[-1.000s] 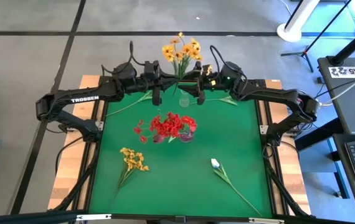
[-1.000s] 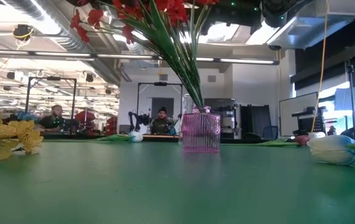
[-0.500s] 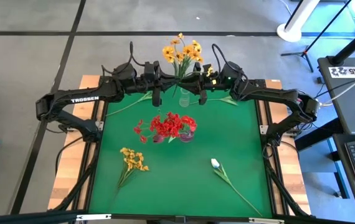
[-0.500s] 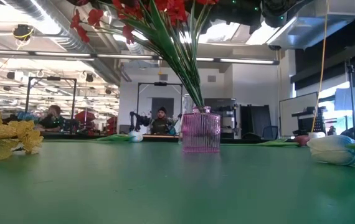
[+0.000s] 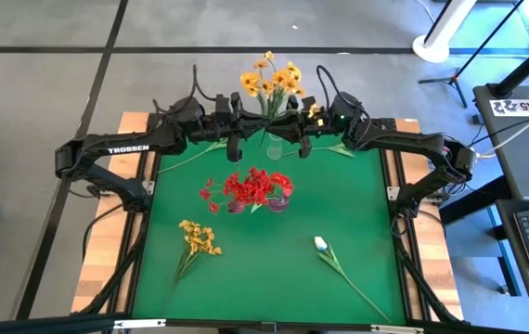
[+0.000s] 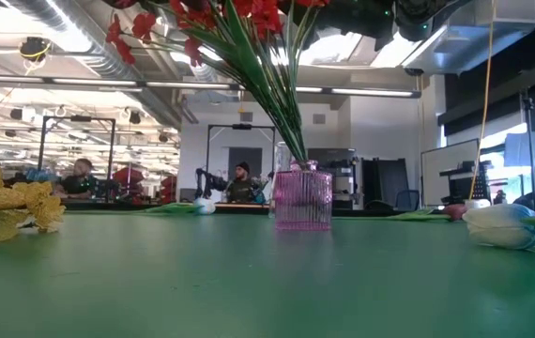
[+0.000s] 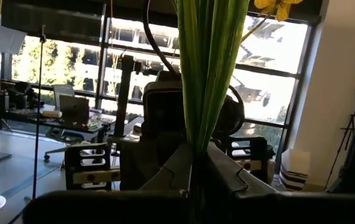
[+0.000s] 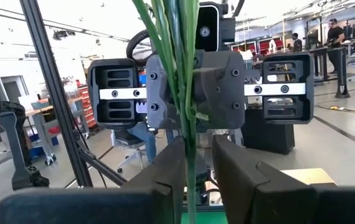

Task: Sort flowers into vase by color
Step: Put the top yellow flowers into the transparent vase, then put the top white flower into the transparent vase

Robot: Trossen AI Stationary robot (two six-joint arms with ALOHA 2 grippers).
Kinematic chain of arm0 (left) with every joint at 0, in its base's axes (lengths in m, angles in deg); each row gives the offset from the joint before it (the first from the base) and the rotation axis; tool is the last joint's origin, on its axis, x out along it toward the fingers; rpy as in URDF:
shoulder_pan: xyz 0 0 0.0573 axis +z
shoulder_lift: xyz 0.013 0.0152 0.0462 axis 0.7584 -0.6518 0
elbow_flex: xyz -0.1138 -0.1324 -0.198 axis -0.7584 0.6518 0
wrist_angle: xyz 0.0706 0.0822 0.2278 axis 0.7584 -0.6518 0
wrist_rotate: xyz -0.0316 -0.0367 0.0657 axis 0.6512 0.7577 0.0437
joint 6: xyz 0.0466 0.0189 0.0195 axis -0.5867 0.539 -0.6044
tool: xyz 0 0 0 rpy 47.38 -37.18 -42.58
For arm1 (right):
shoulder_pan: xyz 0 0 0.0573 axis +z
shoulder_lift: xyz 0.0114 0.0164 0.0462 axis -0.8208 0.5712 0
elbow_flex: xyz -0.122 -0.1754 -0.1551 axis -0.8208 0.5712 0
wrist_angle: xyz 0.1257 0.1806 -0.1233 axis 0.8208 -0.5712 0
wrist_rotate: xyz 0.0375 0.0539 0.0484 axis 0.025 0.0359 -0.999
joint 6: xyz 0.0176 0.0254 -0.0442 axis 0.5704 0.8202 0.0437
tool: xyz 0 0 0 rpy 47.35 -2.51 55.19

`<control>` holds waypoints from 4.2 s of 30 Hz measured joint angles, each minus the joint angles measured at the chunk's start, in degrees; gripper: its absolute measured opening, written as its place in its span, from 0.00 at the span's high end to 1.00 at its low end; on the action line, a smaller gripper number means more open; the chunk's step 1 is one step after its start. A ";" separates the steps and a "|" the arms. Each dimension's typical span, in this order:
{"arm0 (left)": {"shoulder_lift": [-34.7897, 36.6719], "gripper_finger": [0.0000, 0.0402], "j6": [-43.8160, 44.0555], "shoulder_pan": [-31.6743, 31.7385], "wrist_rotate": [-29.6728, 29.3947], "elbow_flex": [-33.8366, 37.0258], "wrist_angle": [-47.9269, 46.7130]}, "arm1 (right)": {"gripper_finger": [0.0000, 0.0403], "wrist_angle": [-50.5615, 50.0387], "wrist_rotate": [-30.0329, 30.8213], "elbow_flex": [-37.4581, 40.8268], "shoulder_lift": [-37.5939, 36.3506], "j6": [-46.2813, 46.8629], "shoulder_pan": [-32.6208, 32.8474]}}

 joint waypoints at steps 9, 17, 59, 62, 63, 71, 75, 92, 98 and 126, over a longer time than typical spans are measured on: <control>-2.89 0.97 0.39 -0.04 -0.15 0.00 1.04 | 0.81 -0.77 -1.53 0.09 0.00 0.00 -0.09; -2.77 0.97 0.65 -0.07 -0.09 0.00 0.57 | 0.93 -1.53 -2.60 0.09 0.00 -0.52 -0.04; 22.28 0.65 -7.54 5.80 -28.50 21.56 -25.47 | 0.98 15.80 4.26 19.47 2.25 -13.47 -11.28; 22.28 0.65 -6.65 7.27 -28.52 22.45 -25.20 | 0.98 17.93 4.45 19.28 5.39 -13.53 -11.28; 22.28 0.65 -6.15 7.70 -28.52 22.53 -25.01 | 0.98 17.93 5.07 19.28 6.27 -13.62 -11.28; 22.28 0.65 -5.46 8.20 -28.06 22.71 -25.05 | 0.97 17.36 6.82 19.30 10.01 -15.45 -11.30; 22.28 0.65 -4.31 8.20 -28.09 22.71 -25.06 | 0.96 16.10 8.51 19.30 10.46 -16.71 -11.28; 22.28 0.65 1.22 8.60 -28.74 22.71 -34.07 | 0.52 10.92 9.35 19.30 9.90 -18.11 -11.30; 22.24 0.65 3.62 10.35 -28.79 22.71 -40.40 | 0.36 3.90 9.38 19.28 5.21 -19.38 -11.30; -2.40 0.64 -3.06 23.63 -17.86 22.70 -50.31 | 0.30 -24.25 5.73 19.26 -24.63 -22.80 -11.28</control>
